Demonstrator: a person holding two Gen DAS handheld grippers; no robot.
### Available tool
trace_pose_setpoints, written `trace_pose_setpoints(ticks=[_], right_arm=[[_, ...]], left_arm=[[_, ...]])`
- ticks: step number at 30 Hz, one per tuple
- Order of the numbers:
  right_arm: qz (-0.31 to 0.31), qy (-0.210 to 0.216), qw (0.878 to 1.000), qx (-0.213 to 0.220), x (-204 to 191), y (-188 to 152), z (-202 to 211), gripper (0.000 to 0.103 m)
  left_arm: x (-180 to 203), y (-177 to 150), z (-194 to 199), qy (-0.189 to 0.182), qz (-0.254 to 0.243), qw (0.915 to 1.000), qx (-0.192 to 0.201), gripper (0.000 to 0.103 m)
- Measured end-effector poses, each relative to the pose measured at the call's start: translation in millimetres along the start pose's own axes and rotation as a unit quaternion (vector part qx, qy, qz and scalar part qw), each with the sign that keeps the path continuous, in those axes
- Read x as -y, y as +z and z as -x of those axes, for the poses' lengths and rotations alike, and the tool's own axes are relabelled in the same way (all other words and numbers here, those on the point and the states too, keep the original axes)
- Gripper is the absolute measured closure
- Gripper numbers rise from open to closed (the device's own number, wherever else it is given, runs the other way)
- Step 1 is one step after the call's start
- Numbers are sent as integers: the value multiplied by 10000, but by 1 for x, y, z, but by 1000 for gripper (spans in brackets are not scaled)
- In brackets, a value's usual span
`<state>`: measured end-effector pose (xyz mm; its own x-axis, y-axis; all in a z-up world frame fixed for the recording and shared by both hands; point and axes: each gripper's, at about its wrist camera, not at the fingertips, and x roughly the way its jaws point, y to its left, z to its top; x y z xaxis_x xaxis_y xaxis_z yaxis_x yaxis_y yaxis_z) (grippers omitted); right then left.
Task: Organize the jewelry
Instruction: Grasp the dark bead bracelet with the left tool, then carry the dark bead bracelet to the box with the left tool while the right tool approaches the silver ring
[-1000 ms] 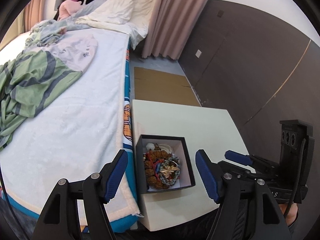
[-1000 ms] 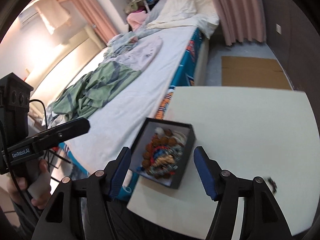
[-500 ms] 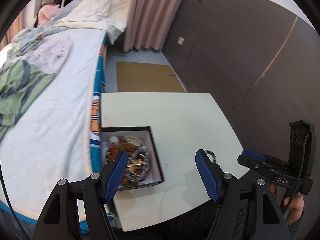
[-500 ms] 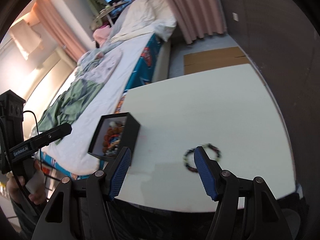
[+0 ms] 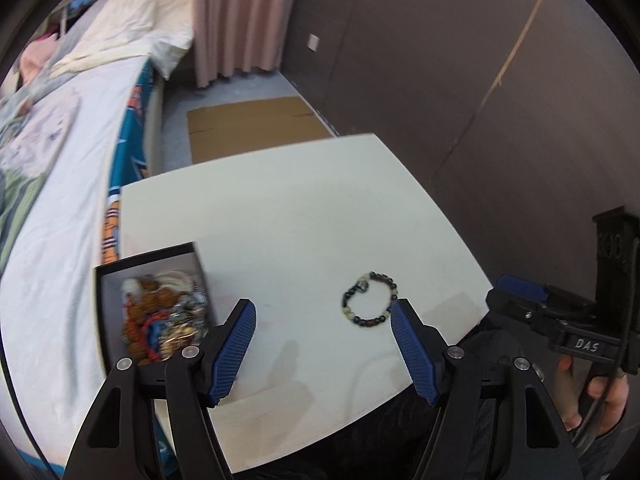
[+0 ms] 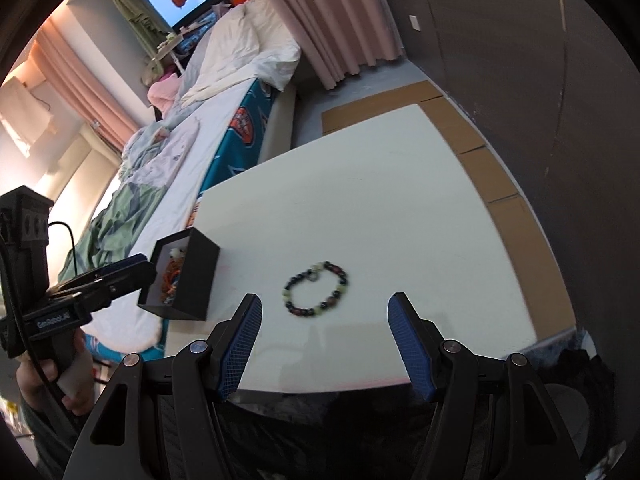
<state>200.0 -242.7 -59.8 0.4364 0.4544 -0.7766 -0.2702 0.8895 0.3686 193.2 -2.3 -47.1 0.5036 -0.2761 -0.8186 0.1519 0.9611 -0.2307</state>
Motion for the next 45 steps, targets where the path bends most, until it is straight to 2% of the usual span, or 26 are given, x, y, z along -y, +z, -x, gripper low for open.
trace_pose_setpoints(ticks=[4, 7, 12, 15, 23, 27, 29, 31, 33, 35, 45], right_arm=[[-109, -55, 9999, 28, 15, -3, 3, 37], [-238, -118, 9996, 17, 27, -6, 3, 37], [-298, -234, 9993, 37, 42, -10, 8, 37], [-361, -264, 9990, 34, 52, -11, 9, 37], [-521, -355, 9980, -9, 72, -10, 6, 37], [-536, -346, 9980, -6, 74, -8, 5, 37], [-506, -339, 9981, -23, 73, -8, 3, 37], [-461, -309, 9984, -65, 69, -7, -1, 37], [-409, -288, 9987, -114, 66, -6, -6, 37], [-384, -267, 9988, -166, 62, -7, -11, 37], [-161, -139, 9993, -307, 40, 3, -29, 37]], left_arm=[[14, 2, -24, 99, -208, 9995, -233, 33], [20, 3, -43, 128, -292, 9985, -437, 42], [26, -1, -74, 196, -380, 9963, -740, 45], [27, -4, -92, 268, -382, 9944, -952, 52], [29, -7, -124, 483, -404, 9909, -1189, 52], [31, -6, -126, 589, -471, 9911, -1094, 53], [32, -6, -125, 673, -527, 9906, -1064, 59], [31, -7, -124, 837, -557, 9899, -1002, 79], [28, -5, -124, 778, -519, 9905, -1010, 95], [24, -3, -121, 630, -452, 9918, -1014, 95], [30, 17, -66, -34, -361, 9986, -381, 96]])
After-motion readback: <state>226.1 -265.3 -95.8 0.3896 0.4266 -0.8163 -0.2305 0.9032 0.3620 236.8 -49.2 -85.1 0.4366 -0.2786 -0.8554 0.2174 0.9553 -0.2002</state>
